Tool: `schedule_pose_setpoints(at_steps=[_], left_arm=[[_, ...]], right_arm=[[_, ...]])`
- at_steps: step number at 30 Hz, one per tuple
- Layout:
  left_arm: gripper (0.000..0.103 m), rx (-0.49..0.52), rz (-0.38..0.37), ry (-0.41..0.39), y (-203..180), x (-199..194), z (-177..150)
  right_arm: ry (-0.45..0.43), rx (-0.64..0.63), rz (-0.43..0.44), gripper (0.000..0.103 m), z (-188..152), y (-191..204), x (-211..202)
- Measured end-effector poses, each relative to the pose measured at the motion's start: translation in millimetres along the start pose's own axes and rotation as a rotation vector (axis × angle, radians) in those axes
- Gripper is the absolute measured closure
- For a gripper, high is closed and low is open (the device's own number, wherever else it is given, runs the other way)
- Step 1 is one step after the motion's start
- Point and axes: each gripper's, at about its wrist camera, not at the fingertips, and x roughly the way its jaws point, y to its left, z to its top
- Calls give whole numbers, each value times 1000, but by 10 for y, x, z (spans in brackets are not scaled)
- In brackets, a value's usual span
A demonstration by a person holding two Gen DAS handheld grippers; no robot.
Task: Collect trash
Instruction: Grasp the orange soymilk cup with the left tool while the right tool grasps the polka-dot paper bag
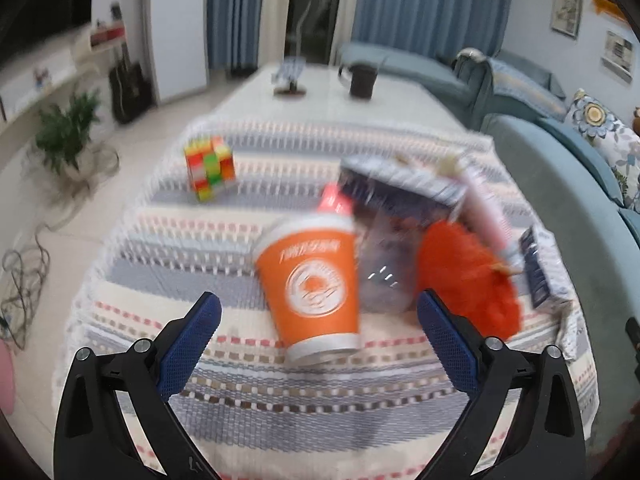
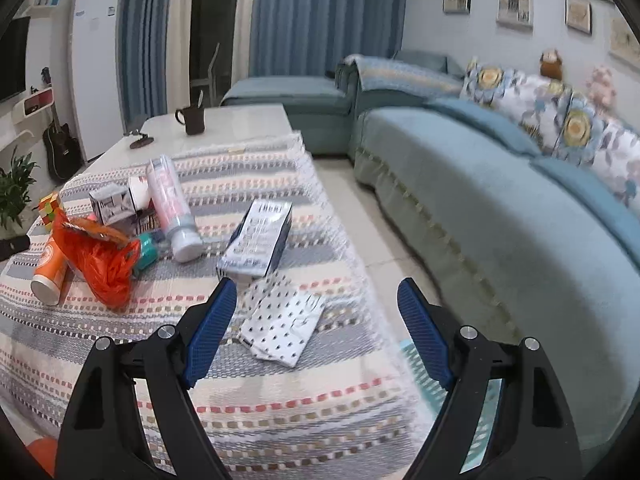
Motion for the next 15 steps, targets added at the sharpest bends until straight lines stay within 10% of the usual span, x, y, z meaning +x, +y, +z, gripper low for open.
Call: schedule_pose_setpoints(at_steps=[15], left_arm=[[36,-50,-16,149,61,763,4]], right_arm=[[187,31,60,24,-173,126,858]])
